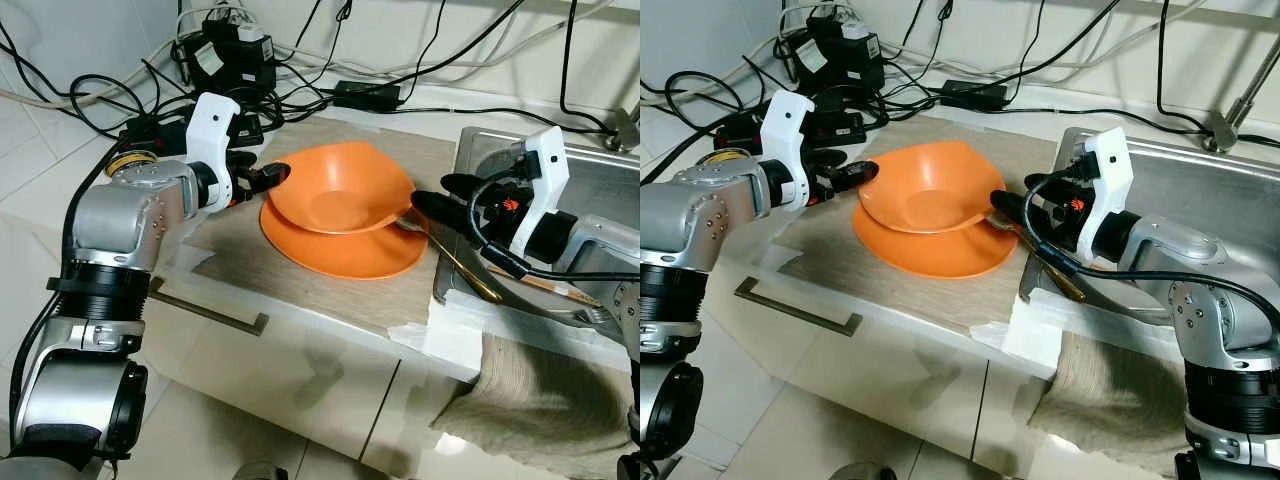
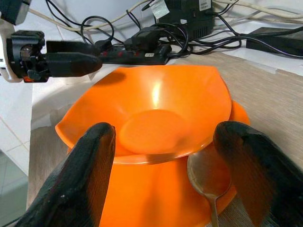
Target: Kitchen organization
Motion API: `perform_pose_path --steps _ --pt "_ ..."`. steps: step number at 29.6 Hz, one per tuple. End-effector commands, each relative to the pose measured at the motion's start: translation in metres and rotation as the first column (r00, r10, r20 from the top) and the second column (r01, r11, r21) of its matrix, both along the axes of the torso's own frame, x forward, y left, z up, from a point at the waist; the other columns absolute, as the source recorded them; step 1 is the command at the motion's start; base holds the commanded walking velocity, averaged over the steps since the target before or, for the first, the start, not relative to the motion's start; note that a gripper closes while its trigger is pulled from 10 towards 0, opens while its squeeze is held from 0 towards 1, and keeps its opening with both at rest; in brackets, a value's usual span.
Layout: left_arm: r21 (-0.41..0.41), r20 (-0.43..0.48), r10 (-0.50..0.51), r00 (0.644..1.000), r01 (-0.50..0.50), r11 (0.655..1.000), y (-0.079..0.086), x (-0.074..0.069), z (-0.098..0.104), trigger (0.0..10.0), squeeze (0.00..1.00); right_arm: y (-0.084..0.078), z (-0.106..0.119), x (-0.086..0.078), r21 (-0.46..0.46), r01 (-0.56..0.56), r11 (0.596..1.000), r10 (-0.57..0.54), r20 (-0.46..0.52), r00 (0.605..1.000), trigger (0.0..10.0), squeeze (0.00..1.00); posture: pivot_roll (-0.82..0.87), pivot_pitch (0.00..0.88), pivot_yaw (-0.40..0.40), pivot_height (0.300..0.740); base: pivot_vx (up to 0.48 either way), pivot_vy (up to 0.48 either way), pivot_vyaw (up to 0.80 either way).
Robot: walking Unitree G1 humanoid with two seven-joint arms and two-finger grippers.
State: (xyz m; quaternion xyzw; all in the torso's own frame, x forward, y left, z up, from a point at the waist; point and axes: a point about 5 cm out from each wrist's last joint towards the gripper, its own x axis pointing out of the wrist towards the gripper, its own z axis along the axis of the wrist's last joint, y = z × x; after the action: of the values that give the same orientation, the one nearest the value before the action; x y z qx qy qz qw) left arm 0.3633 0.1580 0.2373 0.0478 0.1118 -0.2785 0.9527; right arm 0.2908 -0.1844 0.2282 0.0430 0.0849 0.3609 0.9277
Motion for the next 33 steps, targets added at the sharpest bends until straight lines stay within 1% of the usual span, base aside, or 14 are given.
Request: perform_pose_path --steps 1,4,5,6,7,8,10,14,18,19,20,21,24,33 --pt "0.056 0.074 -0.014 0.997 0.010 0.998 -0.003 -0.001 0.006 10.0 1.00 0.000 0.001 -0.001 -0.020 -0.006 1.000 0.006 0.014 1.000 10.0 0.00 -0.01 0.000 0.039 0.740 0.000 0.000 0.00" --pt "0.054 0.082 -0.018 0.996 0.014 0.998 -0.006 -0.001 0.006 10.0 1.00 -0.001 0.001 -0.001 -0.024 -0.004 1.000 0.005 0.015 1.000 10.0 0.00 -0.02 0.000 0.039 0.740 0.000 0.000 0.00" --pt "0.020 0.036 -0.017 0.999 0.016 1.000 -0.007 -0.001 0.002 10.0 1.00 -0.001 0.001 -0.001 -0.025 -0.004 1.000 0.004 0.016 1.000 10.0 0.00 -0.02 0.000 0.038 0.740 0.000 0.000 0.00" --pt "-0.034 -0.054 -0.023 0.998 0.021 0.999 -0.008 -0.003 -0.004 10.0 1.00 -0.001 0.001 -0.001 -0.028 -0.004 1.000 0.005 0.016 1.000 10.0 0.00 -0.02 0.000 0.039 0.740 0.000 0.000 0.00" --pt "-0.034 -0.054 -0.023 0.998 0.021 0.999 -0.008 -0.003 -0.004 10.0 1.00 -0.001 0.001 -0.001 -0.028 -0.004 1.000 0.005 0.016 1.000 10.0 0.00 -0.02 0.000 0.039 0.740 0.000 0.000 0.00" --pt "-0.059 -0.108 -0.019 0.994 0.013 0.998 -0.008 -0.002 -0.009 10.0 1.00 -0.001 0.000 -0.001 -0.031 -0.004 1.000 0.005 0.016 1.000 10.0 0.00 -0.02 0.000 0.039 0.740 0.000 0.000 0.00" --pt "-0.063 -0.117 -0.015 0.993 0.008 0.998 -0.007 -0.002 -0.010 10.0 1.00 -0.002 0.000 -0.001 -0.032 -0.004 0.999 0.005 0.015 1.000 10.0 0.00 -0.02 0.000 0.039 0.740 0.000 0.000 0.00" --pt "-0.048 -0.102 0.006 0.995 -0.011 0.999 -0.004 0.001 -0.010 10.0 1.00 -0.002 0.000 -0.001 -0.035 -0.004 0.999 0.005 0.016 1.000 10.0 0.00 -0.01 0.000 0.039 0.740 0.000 0.000 0.00" --pt "-0.064 -0.145 0.034 0.989 -0.044 0.997 0.000 0.004 -0.013 10.0 1.00 -0.002 0.000 -0.001 -0.039 -0.004 0.999 0.005 0.018 1.000 10.0 0.00 -0.01 0.000 0.039 0.740 0.000 0.000 0.00" --pt "-0.074 -0.160 0.039 0.986 -0.051 0.996 0.001 0.004 -0.014 10.0 0.49 -0.002 0.000 -0.001 -0.039 -0.004 0.999 0.005 0.018 1.000 10.0 0.00 -0.01 0.000 0.039 0.740 0.000 0.000 0.00" --pt "-0.085 -0.173 0.039 0.984 -0.055 0.995 0.001 0.004 -0.014 10.0 0.00 -0.002 0.000 -0.001 -0.040 -0.004 0.999 0.005 0.018 1.000 10.0 0.00 -0.01 0.000 0.040 0.740 0.000 0.000 0.00" --pt "-0.100 -0.194 0.043 0.980 -0.064 0.993 0.002 0.004 -0.016 10.0 0.00 -0.002 0.000 -0.001 -0.040 -0.005 0.999 0.006 0.018 1.000 10.0 0.00 -0.01 0.000 0.040 0.740 0.000 0.000 0.00" --pt "-0.124 -0.214 0.046 0.976 -0.074 0.989 0.002 0.005 -0.017 10.0 0.00 -0.002 0.000 0.000 -0.041 -0.006 0.999 0.007 0.018 1.000 10.0 0.00 -0.01 0.000 0.038 0.740 0.000 0.000 0.00" --pt "-0.166 -0.236 0.030 0.971 -0.070 0.984 -0.003 0.007 -0.017 10.0 0.00 -0.002 0.001 0.000 -0.043 -0.006 0.999 0.007 0.020 1.000 10.0 0.00 -0.02 0.000 0.036 0.740 0.000 0.000 0.00"
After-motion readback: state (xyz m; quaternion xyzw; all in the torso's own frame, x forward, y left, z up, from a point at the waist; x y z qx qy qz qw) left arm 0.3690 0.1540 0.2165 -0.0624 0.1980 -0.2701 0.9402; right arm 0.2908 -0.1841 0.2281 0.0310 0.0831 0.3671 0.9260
